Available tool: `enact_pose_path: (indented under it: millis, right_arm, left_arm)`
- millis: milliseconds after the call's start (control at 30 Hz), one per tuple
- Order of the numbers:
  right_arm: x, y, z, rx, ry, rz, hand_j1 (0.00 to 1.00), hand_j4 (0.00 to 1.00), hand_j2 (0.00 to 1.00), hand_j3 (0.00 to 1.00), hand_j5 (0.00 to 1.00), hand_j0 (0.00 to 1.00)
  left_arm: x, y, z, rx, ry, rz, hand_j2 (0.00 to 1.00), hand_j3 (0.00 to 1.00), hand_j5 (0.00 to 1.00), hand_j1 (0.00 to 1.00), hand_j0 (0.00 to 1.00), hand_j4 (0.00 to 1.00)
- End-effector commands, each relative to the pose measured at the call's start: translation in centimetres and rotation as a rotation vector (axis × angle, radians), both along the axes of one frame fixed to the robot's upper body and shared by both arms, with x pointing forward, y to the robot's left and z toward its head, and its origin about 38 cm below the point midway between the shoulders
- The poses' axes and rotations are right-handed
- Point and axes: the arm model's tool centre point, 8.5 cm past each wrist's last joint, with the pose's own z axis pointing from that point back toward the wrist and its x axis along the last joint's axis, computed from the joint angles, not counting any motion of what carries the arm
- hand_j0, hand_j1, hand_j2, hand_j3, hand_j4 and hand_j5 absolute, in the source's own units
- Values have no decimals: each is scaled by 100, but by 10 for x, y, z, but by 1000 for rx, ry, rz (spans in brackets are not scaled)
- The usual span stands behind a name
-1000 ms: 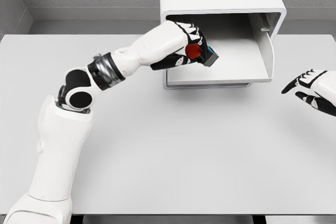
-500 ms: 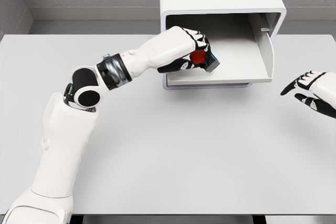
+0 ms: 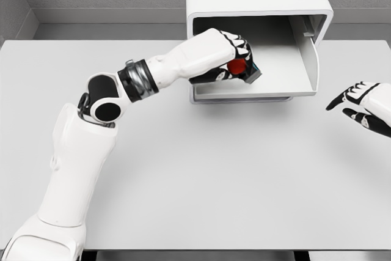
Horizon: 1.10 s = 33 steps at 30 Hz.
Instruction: Slide open multi-storey tabletop storage cabinets and put open load switch and slide close multi-storey tabletop storage cabinets
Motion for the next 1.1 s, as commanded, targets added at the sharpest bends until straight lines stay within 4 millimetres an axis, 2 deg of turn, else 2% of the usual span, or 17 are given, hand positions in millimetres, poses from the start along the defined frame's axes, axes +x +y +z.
enact_pose_path:
  millis: [0, 167, 300, 500, 700, 1067]
  right_arm:
    - [0, -1, 2, 6, -3, -2, 54, 54, 54, 54, 54, 54]
    - [0, -1, 1, 6, -2, -2, 53, 53, 53, 53, 53, 53]
    - [0, 0, 2, 6, -3, -1, 54, 54, 54, 54, 54, 54]
    - [0, 0, 2, 6, -3, -1, 54, 54, 54, 54, 54, 54]
    - [0, -1, 2, 6, -4, -2, 54, 54, 54, 54, 54, 54]
    - [0, -1, 2, 6, -4, -2, 55, 55, 55, 55, 55, 55]
  left_arm:
    - [-1, -1, 1, -6, 1, -3, 38, 38, 38, 38, 38, 38]
    - [1, -1, 2, -4, 1, -4, 41, 41, 41, 41, 41, 41]
    - [3, 2, 2, 15, -10, 18, 50, 50, 50, 50, 50, 50]
    - [4, 2, 2, 15, -10, 20, 50, 50, 50, 50, 50, 50]
    - [4, 2, 2, 14, -11, 19, 56, 56, 56, 56, 56, 56]
    - [3, 0, 2, 18, -13, 13, 59, 59, 59, 59, 59, 59]
